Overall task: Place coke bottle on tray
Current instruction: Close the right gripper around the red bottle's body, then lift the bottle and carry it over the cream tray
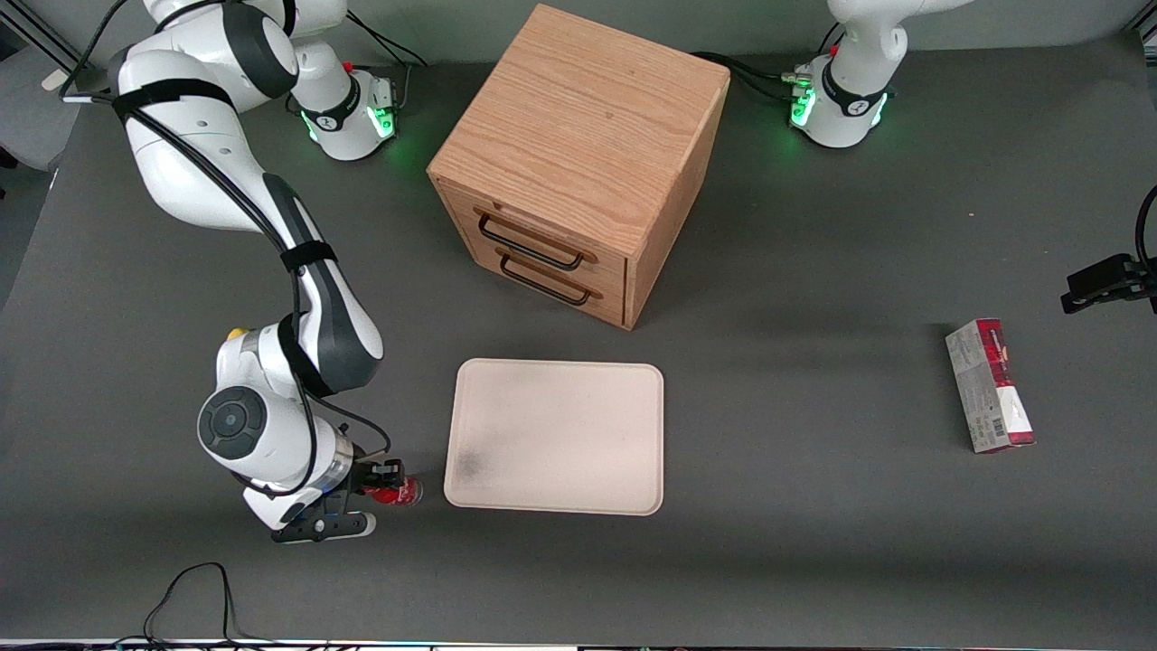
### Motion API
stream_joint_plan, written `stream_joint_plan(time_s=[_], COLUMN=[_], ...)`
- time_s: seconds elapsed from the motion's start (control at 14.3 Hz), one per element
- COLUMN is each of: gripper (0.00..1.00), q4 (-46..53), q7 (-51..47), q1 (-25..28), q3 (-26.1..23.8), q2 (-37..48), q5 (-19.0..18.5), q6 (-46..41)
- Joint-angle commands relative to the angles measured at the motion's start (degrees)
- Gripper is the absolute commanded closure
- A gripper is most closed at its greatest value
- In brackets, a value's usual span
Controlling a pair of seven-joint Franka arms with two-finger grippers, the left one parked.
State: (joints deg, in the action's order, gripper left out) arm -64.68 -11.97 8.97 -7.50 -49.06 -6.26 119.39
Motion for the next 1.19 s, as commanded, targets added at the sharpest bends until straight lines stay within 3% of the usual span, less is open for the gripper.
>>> stream_joint_plan(time_s=[0.0, 0.28, 0.63, 0.91, 1.12], gripper=[1.0, 1.0, 1.0, 1.0, 1.0], q4=[-0.1, 0.3, 0.3, 0.2, -0.7], q7=[-1.1, -1.5, -1.7, -9.9, -17.5], q1=[-0.3, -0.4, -0.8, -0.3, 0.8], q3=[-0.4, -0.4, -0.6, -5.8, -10.1], q2=[0.5, 4.2, 16.6, 22.3, 22.5], q5=[-0.9, -0.9, -0.3, -0.4, -0.5], q6=[-0.1, -3.6, -18.0, -24.0, -23.5])
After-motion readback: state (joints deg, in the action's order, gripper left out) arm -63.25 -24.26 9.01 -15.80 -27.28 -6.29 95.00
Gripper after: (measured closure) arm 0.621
